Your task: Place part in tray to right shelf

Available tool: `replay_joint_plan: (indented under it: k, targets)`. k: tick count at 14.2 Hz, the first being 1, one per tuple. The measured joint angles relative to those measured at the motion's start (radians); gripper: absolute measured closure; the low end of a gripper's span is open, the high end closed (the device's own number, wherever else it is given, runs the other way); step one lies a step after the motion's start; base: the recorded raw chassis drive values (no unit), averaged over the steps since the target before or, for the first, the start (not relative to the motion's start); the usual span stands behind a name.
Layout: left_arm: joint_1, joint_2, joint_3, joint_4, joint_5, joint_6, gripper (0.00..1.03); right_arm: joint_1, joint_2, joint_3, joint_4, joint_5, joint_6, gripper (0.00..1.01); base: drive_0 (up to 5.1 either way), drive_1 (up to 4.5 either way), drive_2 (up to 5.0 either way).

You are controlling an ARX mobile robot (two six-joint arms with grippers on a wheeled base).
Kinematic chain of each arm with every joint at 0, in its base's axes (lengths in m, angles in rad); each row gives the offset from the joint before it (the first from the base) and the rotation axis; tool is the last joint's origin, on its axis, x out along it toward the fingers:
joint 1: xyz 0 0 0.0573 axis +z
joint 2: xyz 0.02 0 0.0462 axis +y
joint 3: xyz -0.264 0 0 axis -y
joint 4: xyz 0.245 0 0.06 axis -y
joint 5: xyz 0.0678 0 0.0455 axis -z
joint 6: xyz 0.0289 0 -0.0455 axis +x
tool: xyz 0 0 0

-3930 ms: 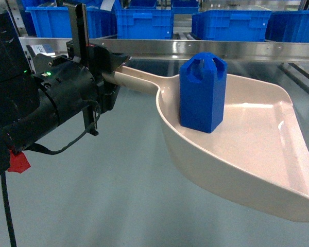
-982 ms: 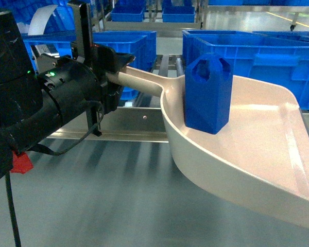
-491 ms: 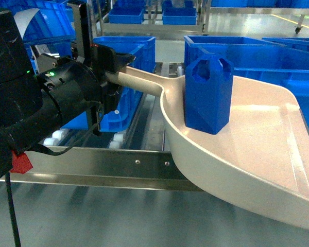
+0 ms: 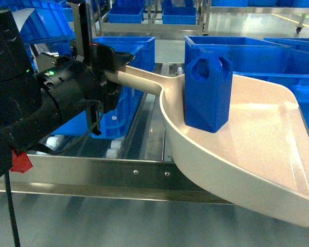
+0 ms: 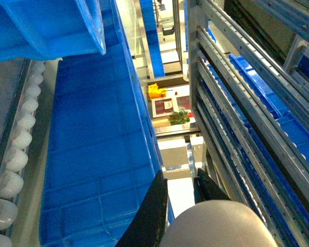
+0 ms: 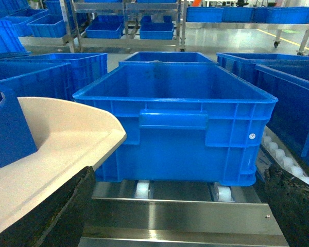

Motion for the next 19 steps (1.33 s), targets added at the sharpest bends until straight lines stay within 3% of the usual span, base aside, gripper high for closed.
replay_joint_plan:
  k: [12, 19]
  targets:
    - [0.0, 0.0, 0.0, 0.0, 0.0, 0.0, 0.9, 0.0, 0.0, 0.0, 0.0, 0.0, 0.0, 0.03, 0.2, 2.99, -2.7]
    - [0.0, 0.0, 0.0, 0.0, 0.0, 0.0, 0.9, 0.0, 0.0, 0.0, 0.0, 0.0, 0.0, 0.03, 0.0, 0.0, 0.0]
